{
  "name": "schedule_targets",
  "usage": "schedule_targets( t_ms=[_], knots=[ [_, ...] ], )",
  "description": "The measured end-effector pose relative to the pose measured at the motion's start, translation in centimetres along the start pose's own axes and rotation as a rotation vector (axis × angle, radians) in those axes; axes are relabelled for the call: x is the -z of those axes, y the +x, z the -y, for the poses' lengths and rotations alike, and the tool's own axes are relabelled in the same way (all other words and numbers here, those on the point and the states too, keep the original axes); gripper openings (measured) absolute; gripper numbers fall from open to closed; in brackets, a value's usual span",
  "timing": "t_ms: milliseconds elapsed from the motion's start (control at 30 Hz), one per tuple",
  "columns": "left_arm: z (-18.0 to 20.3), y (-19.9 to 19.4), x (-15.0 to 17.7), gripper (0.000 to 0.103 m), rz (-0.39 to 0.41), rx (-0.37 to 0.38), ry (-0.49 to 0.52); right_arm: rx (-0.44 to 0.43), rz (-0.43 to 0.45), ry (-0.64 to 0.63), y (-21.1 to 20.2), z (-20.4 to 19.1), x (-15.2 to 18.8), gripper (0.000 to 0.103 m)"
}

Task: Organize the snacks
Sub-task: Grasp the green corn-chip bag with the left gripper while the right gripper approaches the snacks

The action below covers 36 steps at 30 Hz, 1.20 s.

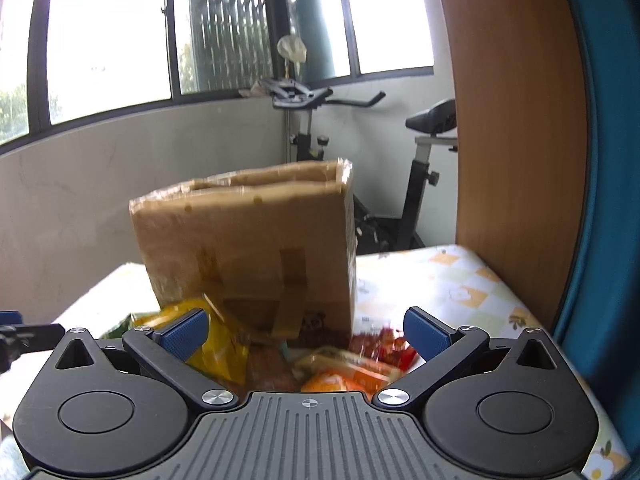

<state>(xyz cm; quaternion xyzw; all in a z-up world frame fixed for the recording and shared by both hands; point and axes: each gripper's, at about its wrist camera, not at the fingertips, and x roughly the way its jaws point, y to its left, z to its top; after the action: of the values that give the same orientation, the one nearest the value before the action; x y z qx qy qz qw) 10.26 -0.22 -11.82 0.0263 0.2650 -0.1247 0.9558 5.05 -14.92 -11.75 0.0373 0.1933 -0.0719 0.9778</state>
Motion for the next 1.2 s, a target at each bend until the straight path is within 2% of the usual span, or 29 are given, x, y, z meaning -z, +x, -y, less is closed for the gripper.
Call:
schedule_targets(
  t_ms=[167,267,433,633,800,1033,1200],
  knots=[
    [0.2,3.1,3.0,0.102,-0.093,0.085,0.072,0.009,-0.071,0.060,1.9,1.2,1.7,0.103],
    [0.0,4.2,4.1,0.102,-0.119,0.128,0.082,0.011,-0.103,0.078,2.8,1.8,2.3,0.103],
    [0.5,6.0,4.3,0.102,-0.132,0.203,0.120,0.008,-0.146,0.073,3.9,1.8,3.0,0.103],
    [0.5,8.7,4.3,0.103,-0.193,0.306,0.175,0.019,-0.179,0.085,4.6,2.2,3.6,0.103],
    [1.0,9.7,4.5,0.103,-0.201,0.310,0.179,0.037,-0.209,0.111,5.1,2.8,3.9,0.103],
    [1.5,10.2,5.6,0.103,-0.250,0.356,0.154,0.048,-0.227,0.118,5.4,3.0,4.2,0.103],
    [1.6,10.5,6.2,0.103,-0.251,0.335,0.107,0.049,-0.236,0.119,5.4,3.0,4.3,0.103]
  ],
)
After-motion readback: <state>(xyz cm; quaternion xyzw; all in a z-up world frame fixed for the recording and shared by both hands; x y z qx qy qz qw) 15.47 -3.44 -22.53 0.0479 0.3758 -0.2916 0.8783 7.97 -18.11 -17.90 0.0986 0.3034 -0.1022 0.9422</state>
